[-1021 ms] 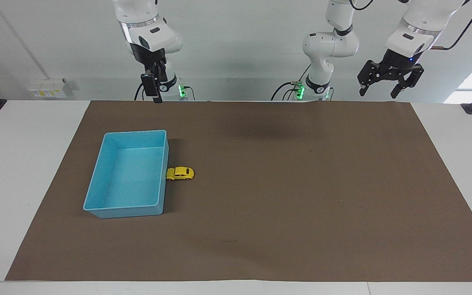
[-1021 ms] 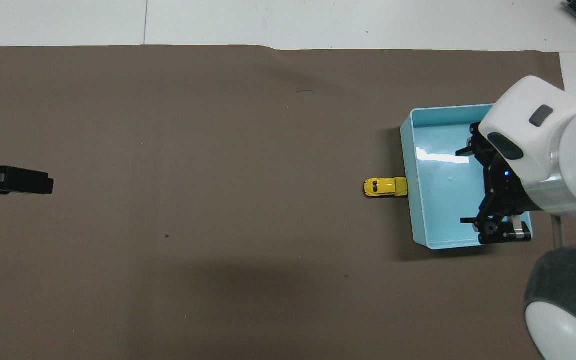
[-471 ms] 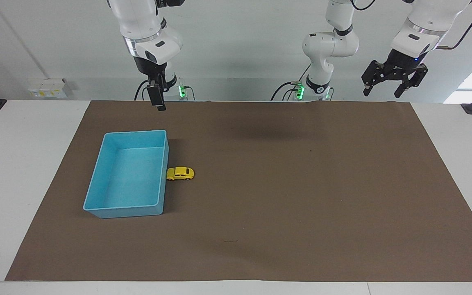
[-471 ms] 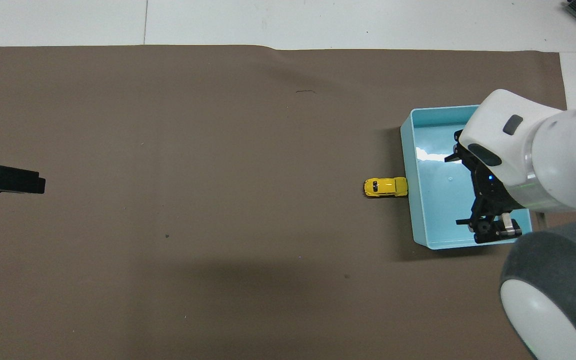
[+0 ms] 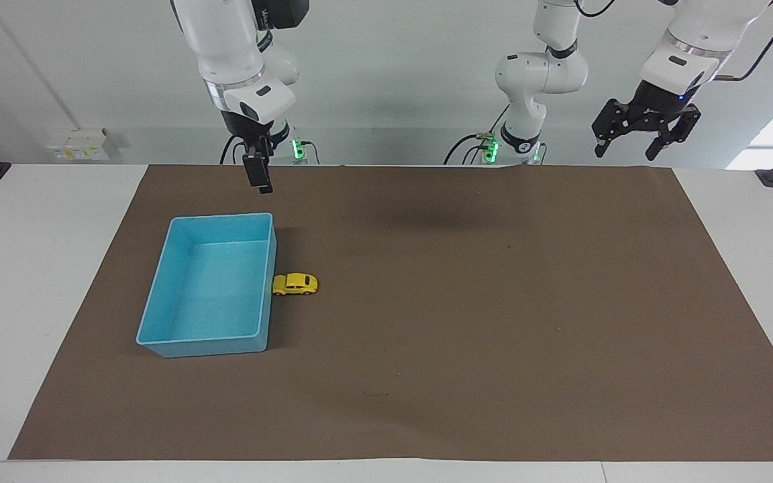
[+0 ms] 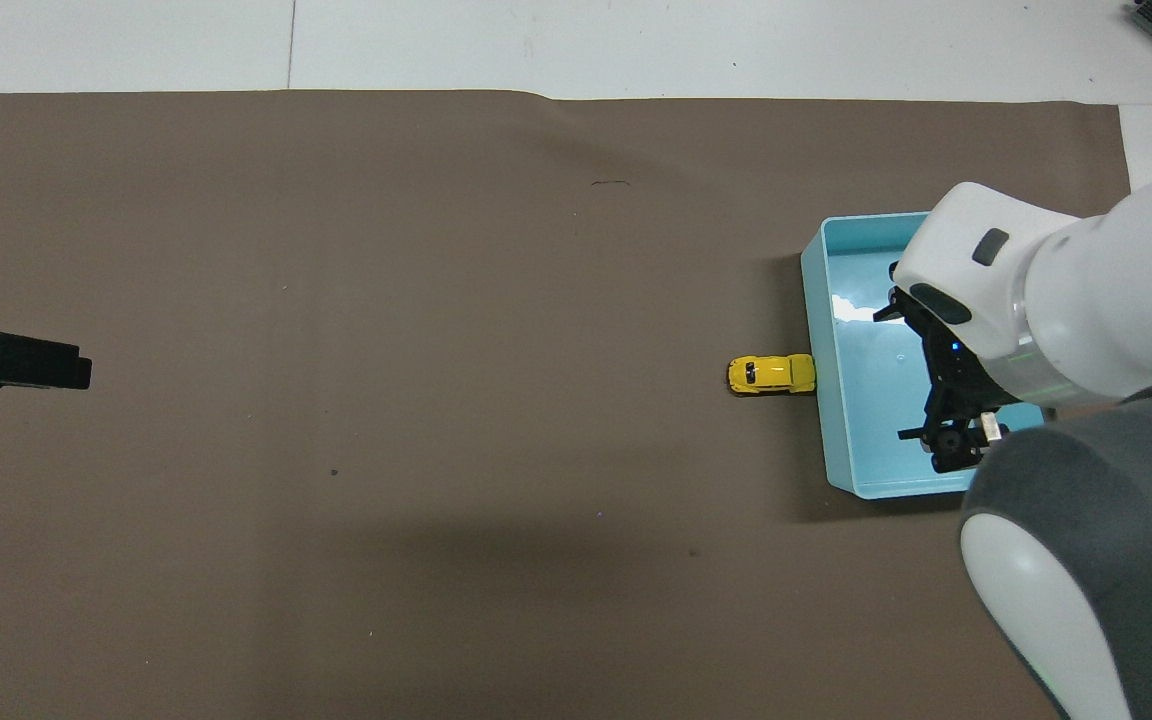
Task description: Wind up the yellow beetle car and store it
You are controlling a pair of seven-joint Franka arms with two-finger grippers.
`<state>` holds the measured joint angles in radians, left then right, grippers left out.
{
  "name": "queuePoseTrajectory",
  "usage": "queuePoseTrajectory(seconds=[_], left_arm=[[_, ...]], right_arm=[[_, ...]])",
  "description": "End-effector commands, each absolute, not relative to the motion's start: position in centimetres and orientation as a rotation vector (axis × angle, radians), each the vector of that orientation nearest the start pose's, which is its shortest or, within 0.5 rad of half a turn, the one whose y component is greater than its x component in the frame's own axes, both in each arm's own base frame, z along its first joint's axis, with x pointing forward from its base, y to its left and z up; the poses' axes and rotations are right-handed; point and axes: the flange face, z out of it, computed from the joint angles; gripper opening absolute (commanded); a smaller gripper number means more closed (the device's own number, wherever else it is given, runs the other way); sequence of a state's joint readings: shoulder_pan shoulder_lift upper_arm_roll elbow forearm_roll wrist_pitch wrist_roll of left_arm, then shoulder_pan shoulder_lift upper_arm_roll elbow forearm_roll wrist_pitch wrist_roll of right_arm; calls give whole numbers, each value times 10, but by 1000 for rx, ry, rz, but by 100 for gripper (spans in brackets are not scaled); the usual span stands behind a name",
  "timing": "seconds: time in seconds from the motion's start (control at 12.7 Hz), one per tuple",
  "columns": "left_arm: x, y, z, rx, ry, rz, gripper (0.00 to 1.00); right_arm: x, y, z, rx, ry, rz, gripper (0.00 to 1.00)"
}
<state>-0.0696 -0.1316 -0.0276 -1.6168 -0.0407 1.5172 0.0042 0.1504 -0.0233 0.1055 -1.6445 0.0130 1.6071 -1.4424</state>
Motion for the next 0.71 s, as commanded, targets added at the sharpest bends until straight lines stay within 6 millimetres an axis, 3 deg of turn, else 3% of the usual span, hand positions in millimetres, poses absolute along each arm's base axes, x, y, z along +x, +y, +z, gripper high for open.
queuePoseTrajectory(seconds=[0.0,0.63], left_arm=[[507,-51,669,-3178,182,-10,100],[504,-50,667,-3180,167,-5,100]], right_arm=[[536,137,585,2047,2408,18,100],[572,129,523,2065,2414,9,100]])
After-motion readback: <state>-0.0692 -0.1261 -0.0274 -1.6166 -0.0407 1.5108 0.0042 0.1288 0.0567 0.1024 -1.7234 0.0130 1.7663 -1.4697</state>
